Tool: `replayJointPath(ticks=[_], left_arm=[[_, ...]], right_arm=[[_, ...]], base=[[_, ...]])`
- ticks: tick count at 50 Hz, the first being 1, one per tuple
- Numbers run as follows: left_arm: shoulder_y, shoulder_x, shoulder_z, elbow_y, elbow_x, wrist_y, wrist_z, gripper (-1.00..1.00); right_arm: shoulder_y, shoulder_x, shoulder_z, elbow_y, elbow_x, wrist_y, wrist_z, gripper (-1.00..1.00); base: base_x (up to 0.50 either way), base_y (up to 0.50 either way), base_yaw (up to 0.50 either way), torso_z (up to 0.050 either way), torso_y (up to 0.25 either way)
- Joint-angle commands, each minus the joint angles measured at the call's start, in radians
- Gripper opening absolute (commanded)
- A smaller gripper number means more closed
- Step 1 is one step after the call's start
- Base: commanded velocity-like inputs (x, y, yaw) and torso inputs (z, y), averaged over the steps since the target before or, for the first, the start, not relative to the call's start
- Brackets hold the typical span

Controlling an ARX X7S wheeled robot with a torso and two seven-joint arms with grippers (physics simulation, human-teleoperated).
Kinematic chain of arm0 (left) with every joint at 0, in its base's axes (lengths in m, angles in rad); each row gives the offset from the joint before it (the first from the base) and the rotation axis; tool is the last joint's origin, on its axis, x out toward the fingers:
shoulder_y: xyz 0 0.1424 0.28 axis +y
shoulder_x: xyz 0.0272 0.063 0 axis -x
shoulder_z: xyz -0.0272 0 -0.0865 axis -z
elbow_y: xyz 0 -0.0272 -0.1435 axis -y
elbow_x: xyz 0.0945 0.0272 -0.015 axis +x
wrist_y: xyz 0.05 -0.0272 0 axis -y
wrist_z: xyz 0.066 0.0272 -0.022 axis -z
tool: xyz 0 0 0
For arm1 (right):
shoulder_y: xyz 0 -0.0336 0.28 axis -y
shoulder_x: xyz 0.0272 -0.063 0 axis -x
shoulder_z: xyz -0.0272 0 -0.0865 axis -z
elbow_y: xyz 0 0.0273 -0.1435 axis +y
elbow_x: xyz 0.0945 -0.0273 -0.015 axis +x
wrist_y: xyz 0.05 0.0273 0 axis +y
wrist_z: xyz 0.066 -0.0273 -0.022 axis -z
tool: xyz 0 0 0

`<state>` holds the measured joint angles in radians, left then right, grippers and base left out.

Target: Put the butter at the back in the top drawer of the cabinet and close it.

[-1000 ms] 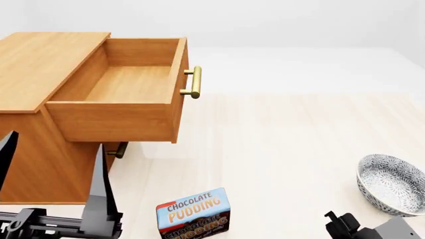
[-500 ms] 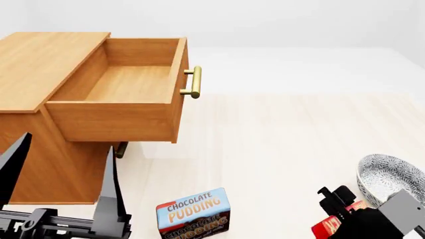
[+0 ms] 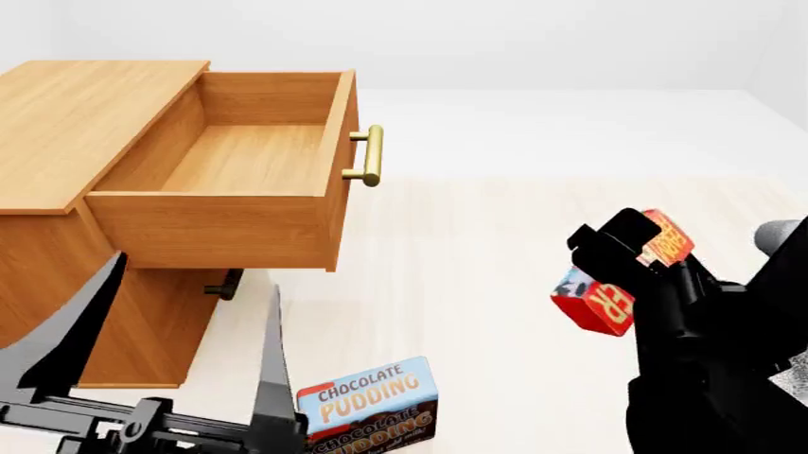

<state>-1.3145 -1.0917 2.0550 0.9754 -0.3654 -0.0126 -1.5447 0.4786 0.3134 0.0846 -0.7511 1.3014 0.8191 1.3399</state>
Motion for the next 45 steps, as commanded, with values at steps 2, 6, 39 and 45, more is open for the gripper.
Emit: replayJointPath(ticks=[2, 6, 39, 45], left_arm=[[0.124, 0.205, -0.206, 0.069, -0.051, -0.319, -0.021, 1.0], [0.155, 0.305, -0.274, 0.071, -0.07, -0.451, -0.022, 1.0], [0.176, 0.667, -0.335, -0.136, -0.065, -0.749, 0.08, 1.0], [0.187, 0.674, -0.333, -0.154, -0.05, -0.742, 0.094, 1.0]], right_arm=[[0.245, 0.006, -0.058, -0.025, 0.13, 0.039, -0.023, -1.0], [0.303, -0.006, -0.087, -0.025, 0.179, 0.054, 0.018, -1.0], [0.48, -0.049, -0.3, -0.061, 0.358, 0.034, 0.227, -1.0], [0.488, -0.041, -0.319, -0.047, 0.343, 0.02, 0.213, -1.0]], base=[[0.0, 0.0, 0.0, 0.0, 0.0], [0.0, 0.0, 0.0, 0.0, 0.0], [0.0, 0.0, 0.0, 0.0, 0.001], [0.0, 0.0, 0.0, 0.0, 0.002]])
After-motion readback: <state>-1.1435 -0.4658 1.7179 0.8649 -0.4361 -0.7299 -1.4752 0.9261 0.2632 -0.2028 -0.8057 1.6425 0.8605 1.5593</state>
